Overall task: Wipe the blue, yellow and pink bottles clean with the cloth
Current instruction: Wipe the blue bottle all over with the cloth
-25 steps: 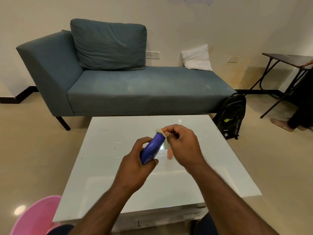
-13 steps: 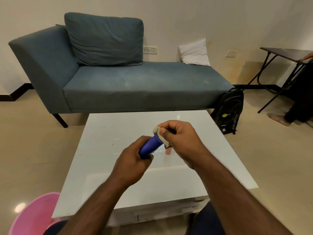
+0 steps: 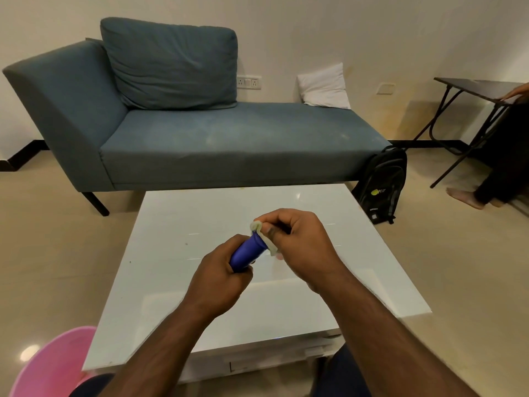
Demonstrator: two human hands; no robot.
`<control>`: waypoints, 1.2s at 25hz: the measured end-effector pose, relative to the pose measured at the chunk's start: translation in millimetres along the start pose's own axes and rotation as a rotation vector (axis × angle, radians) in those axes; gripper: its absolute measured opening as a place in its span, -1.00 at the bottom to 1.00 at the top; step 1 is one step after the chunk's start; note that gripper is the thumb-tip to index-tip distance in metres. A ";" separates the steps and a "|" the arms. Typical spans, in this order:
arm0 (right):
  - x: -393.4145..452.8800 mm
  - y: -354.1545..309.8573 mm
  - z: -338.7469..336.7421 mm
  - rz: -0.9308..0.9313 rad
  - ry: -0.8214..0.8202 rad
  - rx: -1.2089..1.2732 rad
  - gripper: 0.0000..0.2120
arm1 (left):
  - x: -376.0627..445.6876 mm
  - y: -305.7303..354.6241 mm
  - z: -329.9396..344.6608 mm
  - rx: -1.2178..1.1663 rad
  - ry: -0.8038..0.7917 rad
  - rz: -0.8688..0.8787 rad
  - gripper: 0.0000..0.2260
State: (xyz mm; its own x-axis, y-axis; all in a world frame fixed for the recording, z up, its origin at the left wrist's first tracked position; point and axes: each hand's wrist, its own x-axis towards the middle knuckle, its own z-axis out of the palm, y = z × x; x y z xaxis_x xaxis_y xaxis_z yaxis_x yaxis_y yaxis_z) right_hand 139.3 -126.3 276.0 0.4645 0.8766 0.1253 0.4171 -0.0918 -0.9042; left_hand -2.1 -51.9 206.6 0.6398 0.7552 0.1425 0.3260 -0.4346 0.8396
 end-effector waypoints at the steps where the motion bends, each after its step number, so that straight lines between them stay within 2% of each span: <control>1: 0.9 0.4 0.7 0.052 0.001 0.077 -0.89 | 0.1 0.4 0.3 -0.006 0.000 -0.008 -0.55; 3: -0.4 2.8 3.8 0.072 0.019 0.148 -0.90 | 0.6 2.1 0.6 -0.007 -0.002 -0.027 -0.56; 7: -10.7 8.6 12.7 -0.207 0.137 -0.221 -0.84 | 5.3 3.4 -1.1 0.027 0.017 -0.064 -0.58; 11: -13.2 13.1 15.2 -0.450 0.204 -0.458 -0.81 | 5.7 6.6 -1.2 0.075 0.027 -0.081 -0.62; 13: -14.4 14.7 15.5 -0.487 0.173 -0.501 -0.81 | 4.8 8.4 -0.5 0.094 0.021 -0.091 -0.62; 15: -6.5 13.8 7.5 -0.432 0.191 -0.469 -0.84 | 4.1 9.8 0.1 0.131 0.015 -0.095 -0.64; 17: 1.4 9.5 -4.8 -0.360 0.309 -0.434 -0.82 | 3.5 11.1 0.1 0.163 0.009 -0.111 -0.67; 19: 0.4 5.3 -6.6 -0.468 0.389 -0.500 -0.80 | 5.6 11.8 -0.5 0.199 0.011 -0.141 -0.67; 21: -11.1 3.8 5.3 -0.599 0.295 -0.589 -0.80 | 8.9 12.7 1.5 0.226 0.019 -0.174 -0.66; 23: -19.6 8.0 20.4 -0.625 0.191 -0.637 -0.82 | 11.2 15.0 5.4 0.263 0.026 -0.194 -0.67; 27: -12.8 20.6 34.5 -0.493 0.168 -0.669 -0.76 | 11.5 17.3 6.0 0.218 0.069 -0.208 -0.70; 30: -13.9 25.7 35.4 -0.532 0.189 -0.609 -0.80 | 12.1 15.9 3.0 0.164 0.086 -0.219 -0.74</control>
State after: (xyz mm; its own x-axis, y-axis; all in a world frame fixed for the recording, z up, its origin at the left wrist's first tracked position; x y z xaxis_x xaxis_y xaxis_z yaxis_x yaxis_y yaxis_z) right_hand 116.0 -124.1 236.6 0.1864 0.7858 0.5897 0.9430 0.0255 -0.3320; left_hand 12.9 -51.1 220.0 0.4832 0.8754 0.0169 0.5624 -0.3251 0.7602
